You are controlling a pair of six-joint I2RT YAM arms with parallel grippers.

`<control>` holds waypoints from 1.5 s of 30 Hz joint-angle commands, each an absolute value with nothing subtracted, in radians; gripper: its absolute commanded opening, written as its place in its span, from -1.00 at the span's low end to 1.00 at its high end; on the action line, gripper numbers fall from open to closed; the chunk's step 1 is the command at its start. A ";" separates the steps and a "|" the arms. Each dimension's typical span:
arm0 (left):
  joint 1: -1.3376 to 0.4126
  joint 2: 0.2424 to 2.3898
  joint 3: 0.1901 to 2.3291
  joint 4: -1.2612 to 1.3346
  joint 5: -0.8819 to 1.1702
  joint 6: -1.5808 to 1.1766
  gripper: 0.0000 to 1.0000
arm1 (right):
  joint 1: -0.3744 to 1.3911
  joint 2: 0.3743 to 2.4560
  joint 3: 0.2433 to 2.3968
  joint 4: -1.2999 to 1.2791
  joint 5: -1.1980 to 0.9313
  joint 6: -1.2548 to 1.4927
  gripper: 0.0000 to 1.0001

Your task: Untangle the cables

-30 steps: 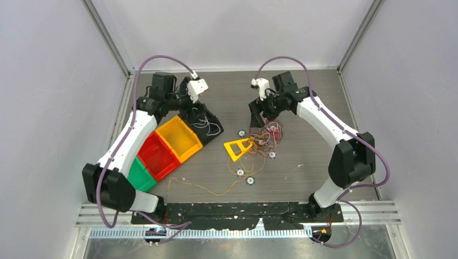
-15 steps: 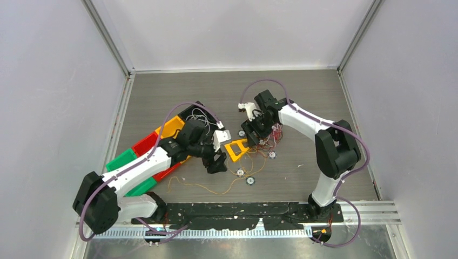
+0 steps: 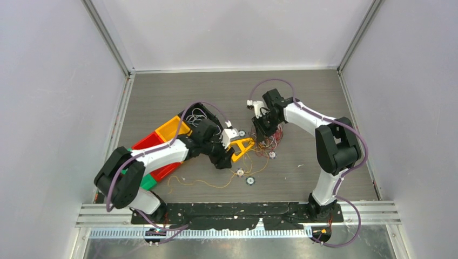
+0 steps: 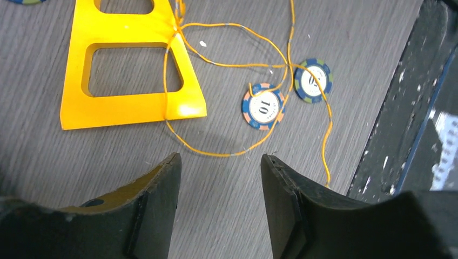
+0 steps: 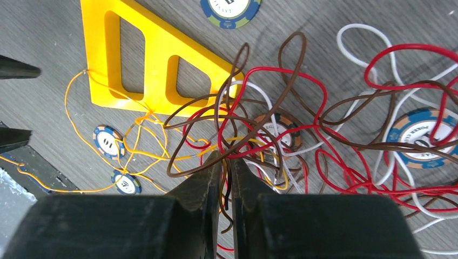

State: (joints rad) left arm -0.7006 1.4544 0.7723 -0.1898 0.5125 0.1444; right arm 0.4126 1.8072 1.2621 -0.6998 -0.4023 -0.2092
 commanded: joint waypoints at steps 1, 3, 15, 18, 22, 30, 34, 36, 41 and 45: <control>-0.672 1.523 0.844 -0.154 0.505 -0.009 0.12 | 0.417 1.769 1.250 -0.687 -0.446 -0.205 -0.70; -0.660 1.544 0.841 -0.148 0.507 -0.045 0.13 | 0.414 1.763 1.251 -0.686 -0.449 -0.203 -0.79; -0.653 1.709 0.885 -0.099 0.512 -0.217 0.07 | 0.399 1.744 1.249 -0.687 -0.470 -0.190 -0.89; -0.655 1.728 0.888 -0.084 0.520 -0.243 -0.12 | 0.391 1.745 1.249 -0.687 -0.469 -0.188 -0.89; -0.654 1.696 0.864 -0.051 0.596 -0.261 -0.45 | 0.378 1.750 1.247 -0.682 -0.466 -0.187 -0.89; -0.638 1.430 0.835 -0.146 0.589 -0.185 -1.00 | 0.348 1.762 1.227 -0.661 -0.394 -0.225 -0.89; -0.592 1.230 0.904 -0.308 0.591 -0.076 -1.00 | 0.321 1.777 1.225 -0.654 -0.349 -0.252 -0.89; -0.556 1.146 0.948 -0.375 0.582 -0.020 -1.00 | 0.308 1.787 1.227 -0.654 -0.331 -0.259 -0.89; -0.422 1.033 1.103 -0.496 0.632 0.034 -1.00 | 0.286 1.814 1.222 -0.640 -0.307 -0.279 -0.88; -0.312 1.011 1.249 -0.550 0.680 0.012 -1.00 | 0.272 1.836 1.220 -0.635 -0.287 -0.293 -0.83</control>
State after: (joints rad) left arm -0.3893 1.0294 1.1400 -0.4480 0.6128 -0.0124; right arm 0.2844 1.8130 1.2194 -0.6586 -0.3351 -0.2569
